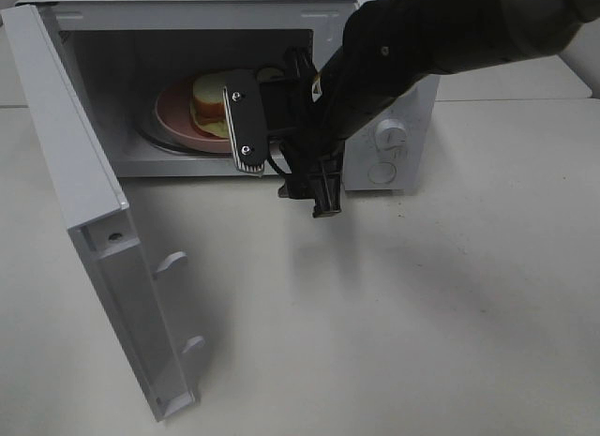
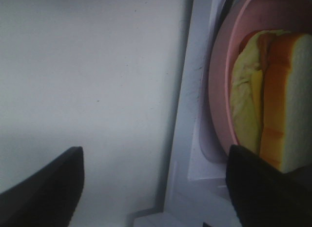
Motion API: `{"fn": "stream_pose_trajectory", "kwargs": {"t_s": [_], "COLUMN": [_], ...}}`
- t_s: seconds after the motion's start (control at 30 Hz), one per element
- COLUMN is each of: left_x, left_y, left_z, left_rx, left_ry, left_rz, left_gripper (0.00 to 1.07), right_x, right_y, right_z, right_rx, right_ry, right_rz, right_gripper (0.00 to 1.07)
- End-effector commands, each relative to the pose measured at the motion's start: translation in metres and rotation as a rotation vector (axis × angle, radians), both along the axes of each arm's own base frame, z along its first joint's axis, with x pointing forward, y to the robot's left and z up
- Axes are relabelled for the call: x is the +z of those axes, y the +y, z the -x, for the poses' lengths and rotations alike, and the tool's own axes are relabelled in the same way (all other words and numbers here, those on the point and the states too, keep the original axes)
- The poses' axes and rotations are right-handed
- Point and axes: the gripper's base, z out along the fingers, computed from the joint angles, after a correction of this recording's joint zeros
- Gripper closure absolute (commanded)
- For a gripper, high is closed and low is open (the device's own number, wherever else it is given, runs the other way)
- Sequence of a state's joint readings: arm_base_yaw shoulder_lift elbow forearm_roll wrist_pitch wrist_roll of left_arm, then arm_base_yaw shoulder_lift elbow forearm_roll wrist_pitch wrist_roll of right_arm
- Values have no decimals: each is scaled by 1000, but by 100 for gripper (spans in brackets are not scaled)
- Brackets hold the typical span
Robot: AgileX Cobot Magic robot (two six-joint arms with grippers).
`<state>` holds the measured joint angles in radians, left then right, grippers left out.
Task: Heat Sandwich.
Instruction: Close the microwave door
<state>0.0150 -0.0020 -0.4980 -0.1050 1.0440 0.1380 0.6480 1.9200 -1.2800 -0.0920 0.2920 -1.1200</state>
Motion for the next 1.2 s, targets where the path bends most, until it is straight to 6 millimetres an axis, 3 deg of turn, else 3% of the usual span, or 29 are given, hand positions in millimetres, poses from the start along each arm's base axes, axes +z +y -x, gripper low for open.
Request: {"fn": "stream_pose_trajectory", "kwargs": {"t_s": [0.03,0.77,1.2], "left_x": [1,1,1], "left_y": [0,0,0], "left_z": [-1,-1,-1], "left_rx": [5,5,6], "left_ry": [-11,-11,-11], "left_rz": [10,10,9], "left_gripper": [5,5,5], "right_x": [6,31,47], "right_y": [-10,-67,-107], "right_z": [12,87,137], "right_rx": [-16,-253,-587], "right_ry": [7,129,291], "right_rz": [-4,-109,-202], "right_gripper": [31,31,31]}}
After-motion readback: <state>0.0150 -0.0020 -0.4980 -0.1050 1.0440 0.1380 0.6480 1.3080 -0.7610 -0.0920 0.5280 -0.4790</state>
